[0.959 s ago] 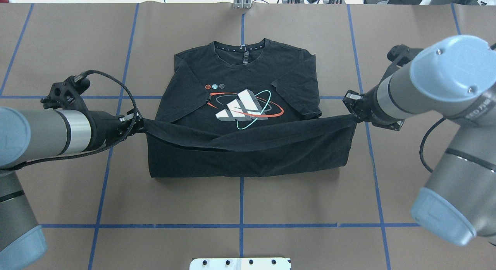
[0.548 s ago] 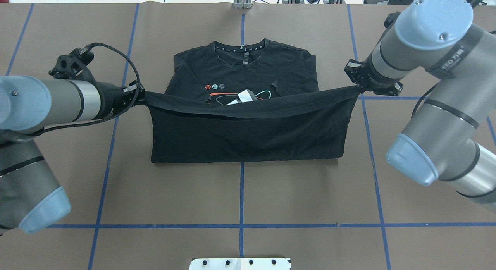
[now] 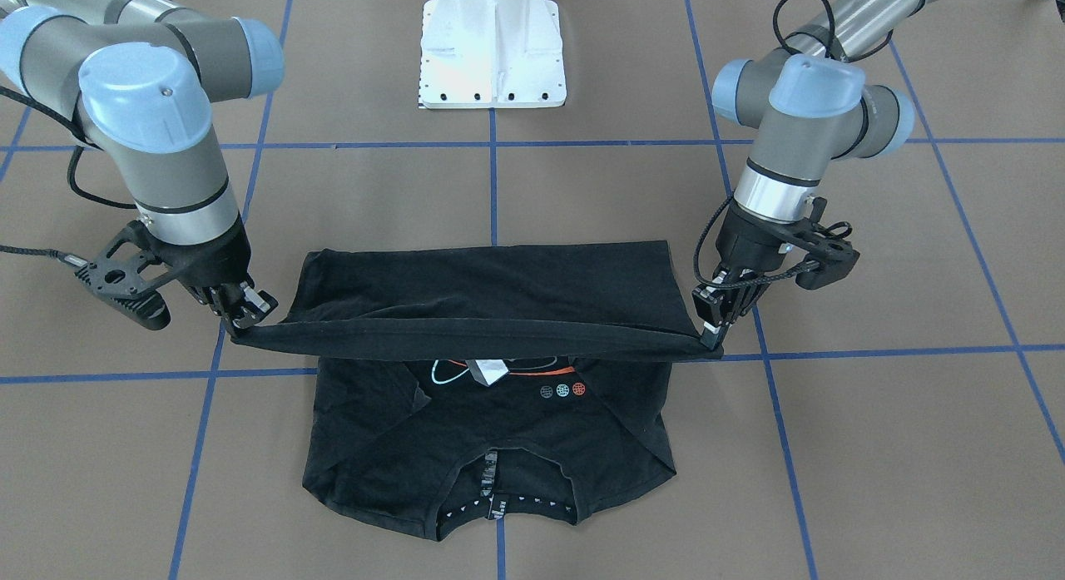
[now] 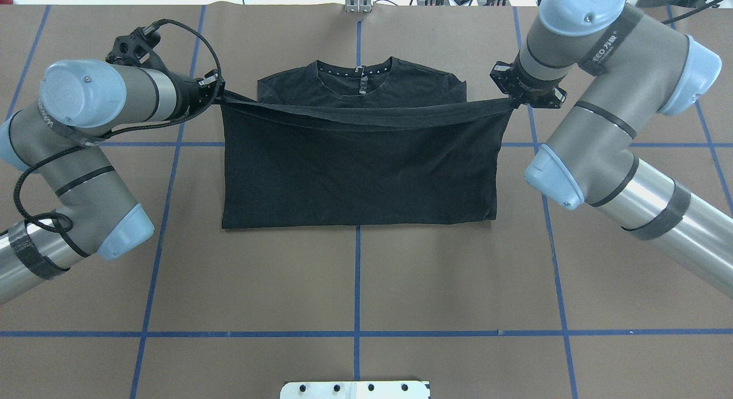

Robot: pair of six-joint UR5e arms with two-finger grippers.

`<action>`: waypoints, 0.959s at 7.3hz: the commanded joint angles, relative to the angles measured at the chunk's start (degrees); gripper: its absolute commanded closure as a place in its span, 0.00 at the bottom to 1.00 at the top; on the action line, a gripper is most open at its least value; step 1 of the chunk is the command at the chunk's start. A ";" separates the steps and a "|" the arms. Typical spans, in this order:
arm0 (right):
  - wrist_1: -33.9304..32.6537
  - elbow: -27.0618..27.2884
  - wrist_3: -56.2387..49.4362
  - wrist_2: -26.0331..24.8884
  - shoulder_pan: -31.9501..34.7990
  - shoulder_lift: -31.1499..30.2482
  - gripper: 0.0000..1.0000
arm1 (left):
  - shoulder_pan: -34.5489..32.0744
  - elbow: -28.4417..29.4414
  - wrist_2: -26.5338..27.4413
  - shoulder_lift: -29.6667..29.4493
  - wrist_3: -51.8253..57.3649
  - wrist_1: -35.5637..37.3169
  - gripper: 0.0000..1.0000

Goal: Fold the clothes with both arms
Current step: 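Lay the hem down near the collar and release both grippers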

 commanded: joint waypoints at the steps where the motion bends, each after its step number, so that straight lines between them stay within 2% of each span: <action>1: 1.45 -5.60 -0.21 -0.16 0.20 2.72 1.00 | -0.61 3.69 0.28 -1.54 0.18 -1.26 1.00; 3: 8.20 -9.99 0.49 -0.25 0.11 3.16 1.00 | -0.70 10.62 0.45 -4.27 0.18 -5.10 1.00; 4: 8.75 -13.15 0.41 -0.25 0.28 5.51 1.00 | -1.05 13.70 0.45 -4.27 0.18 -9.13 1.00; 5: 8.84 -15.01 0.49 -0.25 0.28 7.10 1.00 | -1.14 14.69 0.45 -4.27 0.09 -10.39 1.00; 6: 9.63 -16.68 0.06 -0.33 0.28 7.29 1.00 | -1.14 15.57 0.45 -4.27 0.09 -10.49 0.95; 7: 13.12 -19.57 0.14 -0.42 0.28 7.82 1.00 | -1.14 17.14 0.45 -4.27 0.09 -12.41 0.93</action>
